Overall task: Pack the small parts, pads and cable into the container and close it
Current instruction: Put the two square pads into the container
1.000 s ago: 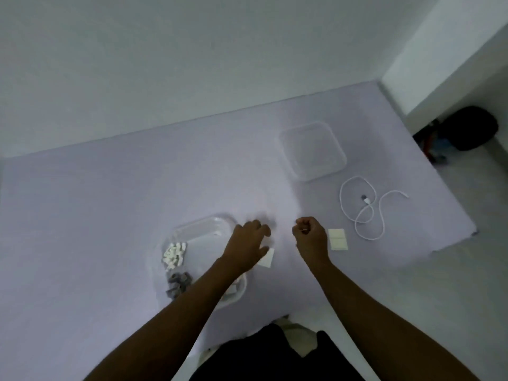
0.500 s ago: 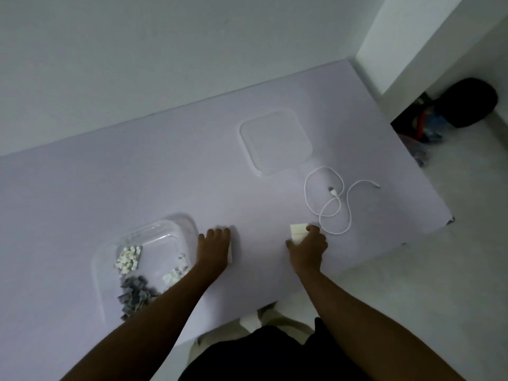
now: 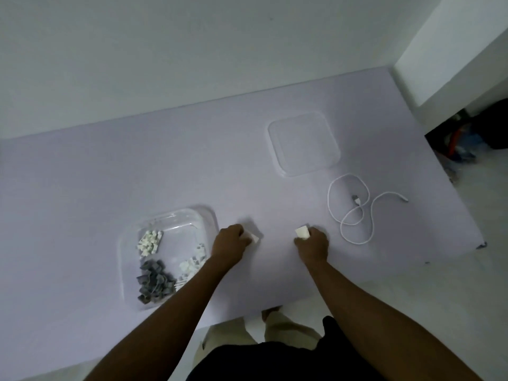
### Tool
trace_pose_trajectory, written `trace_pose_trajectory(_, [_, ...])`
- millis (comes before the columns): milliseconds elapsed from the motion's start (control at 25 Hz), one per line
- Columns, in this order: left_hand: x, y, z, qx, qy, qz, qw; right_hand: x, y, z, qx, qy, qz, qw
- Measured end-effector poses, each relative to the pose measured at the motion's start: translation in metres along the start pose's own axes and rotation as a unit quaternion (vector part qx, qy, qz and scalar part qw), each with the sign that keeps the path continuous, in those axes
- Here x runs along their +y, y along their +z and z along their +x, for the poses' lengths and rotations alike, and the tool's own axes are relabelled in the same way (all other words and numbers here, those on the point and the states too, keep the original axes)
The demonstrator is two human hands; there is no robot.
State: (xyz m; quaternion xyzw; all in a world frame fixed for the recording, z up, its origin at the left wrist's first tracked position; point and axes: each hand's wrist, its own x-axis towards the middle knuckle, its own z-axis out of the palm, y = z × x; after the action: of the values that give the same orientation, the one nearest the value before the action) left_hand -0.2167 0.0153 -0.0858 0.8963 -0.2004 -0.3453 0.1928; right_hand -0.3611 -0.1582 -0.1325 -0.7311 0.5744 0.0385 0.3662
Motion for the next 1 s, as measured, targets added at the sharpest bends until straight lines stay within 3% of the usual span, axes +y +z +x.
trace_pose_trajectory(240, [-0.031,-0.070,-0.018,0.068,-0.006,-0.248,0.966,-0.063,0.005,-0.051,-0.116,-0.007,0.253,0.960])
trace_pose_trajectory(440, [-0.111,-0.126,-0.037,0.158,-0.082,-0.292,0.940,-0.158,0.048,-0.113,-0.218,-0.053,0.296,0.929])
trace_pose_trajectory(520, [-0.141,-0.132,-0.038,0.152,-0.142,-0.325,0.922,-0.185,0.061,-0.128,-0.247,-0.087,0.239,0.935])
trace_pose_trajectory(680, [-0.173,-0.133,-0.036,0.129,-0.197,-0.400,0.886,-0.215,0.095,-0.152,-0.294,-0.188,0.017,0.937])
trace_pose_trajectory(1000, [-0.185,-0.115,-0.024,0.104,-0.205,-0.417,0.879,-0.223,0.145,-0.163,-0.194,-0.165,-0.169,0.952])
